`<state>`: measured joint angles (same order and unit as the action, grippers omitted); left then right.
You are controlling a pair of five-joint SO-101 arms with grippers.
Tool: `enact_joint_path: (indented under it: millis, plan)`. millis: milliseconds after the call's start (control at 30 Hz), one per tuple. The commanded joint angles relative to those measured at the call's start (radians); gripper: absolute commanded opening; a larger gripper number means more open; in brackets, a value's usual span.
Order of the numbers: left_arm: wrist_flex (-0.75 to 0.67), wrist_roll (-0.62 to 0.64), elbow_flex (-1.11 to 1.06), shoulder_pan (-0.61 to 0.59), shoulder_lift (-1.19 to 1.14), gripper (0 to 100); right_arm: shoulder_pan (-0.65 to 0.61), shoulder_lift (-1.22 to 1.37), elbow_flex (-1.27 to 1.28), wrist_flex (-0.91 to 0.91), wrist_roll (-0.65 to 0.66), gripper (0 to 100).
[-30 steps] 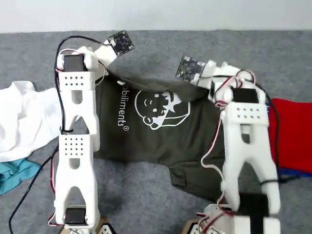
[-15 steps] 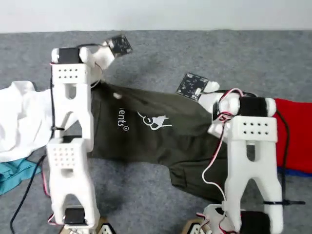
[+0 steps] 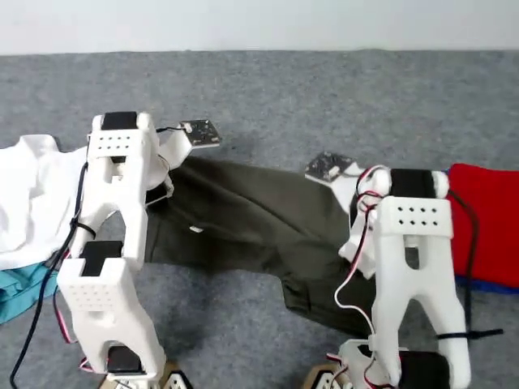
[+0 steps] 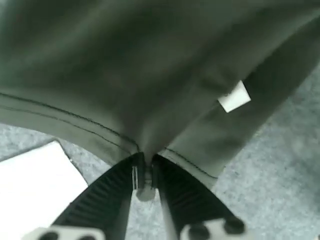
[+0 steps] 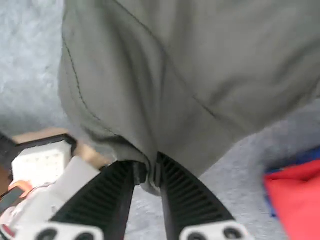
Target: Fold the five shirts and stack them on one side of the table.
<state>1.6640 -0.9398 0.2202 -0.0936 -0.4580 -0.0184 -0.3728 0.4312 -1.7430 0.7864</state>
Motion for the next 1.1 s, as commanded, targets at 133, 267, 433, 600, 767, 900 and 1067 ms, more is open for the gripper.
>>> enact_joint_path:
  millis: [133,267,433,600,767,900,1067]
  plan:
    - [0.058,-0.014,-0.001,0.008,0.08,1,0.018,-0.038,0.052,-0.027,-0.015,0.9]
    - [0.092,-0.054,-0.004,-0.023,0.084,1,0.056,-0.038,0.049,-0.005,-0.012,0.9]
    - [0.092,-0.098,-0.044,-0.04,0.084,1,0.096,-0.038,0.051,-0.002,0.035,0.9]
    - [0.092,-0.153,-0.124,-0.04,0.084,1,0.108,-0.038,0.051,-0.002,0.037,0.9]
    - [0.092,-0.164,-0.124,-0.052,0.086,2,0.102,-0.038,0.048,-0.001,0.037,1.1]
    - [0.092,-0.213,-0.124,-0.11,0.098,7,0.102,-0.038,0.046,-0.005,0.037,1.4]
    - [0.092,-0.212,-0.131,-0.178,0.222,15,0.102,-0.039,0.04,-0.024,0.034,14.6]
